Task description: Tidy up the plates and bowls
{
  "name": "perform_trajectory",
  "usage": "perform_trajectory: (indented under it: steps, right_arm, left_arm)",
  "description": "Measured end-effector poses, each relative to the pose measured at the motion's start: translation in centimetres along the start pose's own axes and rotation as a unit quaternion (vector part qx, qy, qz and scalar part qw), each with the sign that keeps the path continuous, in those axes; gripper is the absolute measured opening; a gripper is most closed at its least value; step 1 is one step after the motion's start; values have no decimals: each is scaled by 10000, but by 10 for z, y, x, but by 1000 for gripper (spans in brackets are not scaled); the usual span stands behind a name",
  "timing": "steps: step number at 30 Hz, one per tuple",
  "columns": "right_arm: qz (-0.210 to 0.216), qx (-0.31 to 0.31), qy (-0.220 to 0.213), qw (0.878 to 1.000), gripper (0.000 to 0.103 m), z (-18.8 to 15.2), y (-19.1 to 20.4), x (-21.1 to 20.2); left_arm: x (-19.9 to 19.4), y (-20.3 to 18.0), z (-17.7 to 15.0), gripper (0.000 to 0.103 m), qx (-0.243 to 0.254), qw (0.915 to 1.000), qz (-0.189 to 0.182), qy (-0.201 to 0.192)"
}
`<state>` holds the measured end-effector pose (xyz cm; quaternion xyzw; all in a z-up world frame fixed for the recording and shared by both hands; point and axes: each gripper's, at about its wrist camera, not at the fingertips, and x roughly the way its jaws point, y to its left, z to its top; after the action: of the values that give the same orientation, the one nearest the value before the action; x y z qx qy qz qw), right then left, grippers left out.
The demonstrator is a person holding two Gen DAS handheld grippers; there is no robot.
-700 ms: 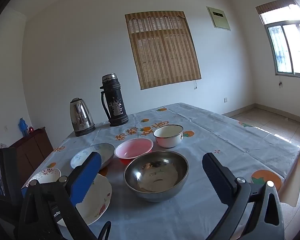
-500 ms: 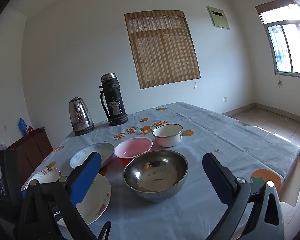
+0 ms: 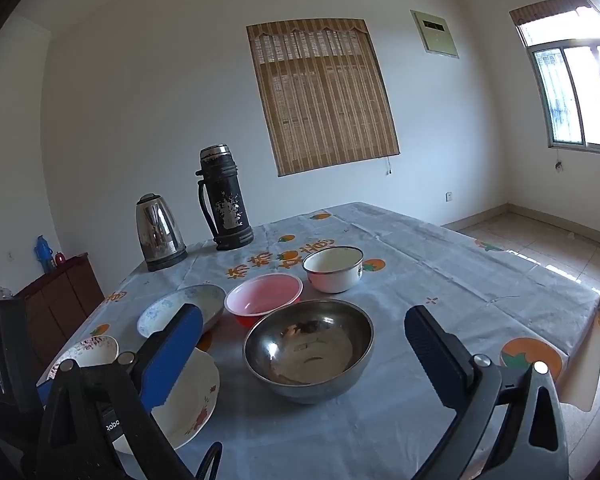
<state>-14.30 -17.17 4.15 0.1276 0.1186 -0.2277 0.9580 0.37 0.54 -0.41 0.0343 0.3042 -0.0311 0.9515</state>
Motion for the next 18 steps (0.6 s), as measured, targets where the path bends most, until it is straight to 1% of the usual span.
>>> perform_trajectory:
  steps: [18]
  right_arm:
    - [10, -42, 70, 10000, 102, -1, 2, 6]
  left_arm:
    - [5, 0, -2, 103, 12, 10000, 25, 52]
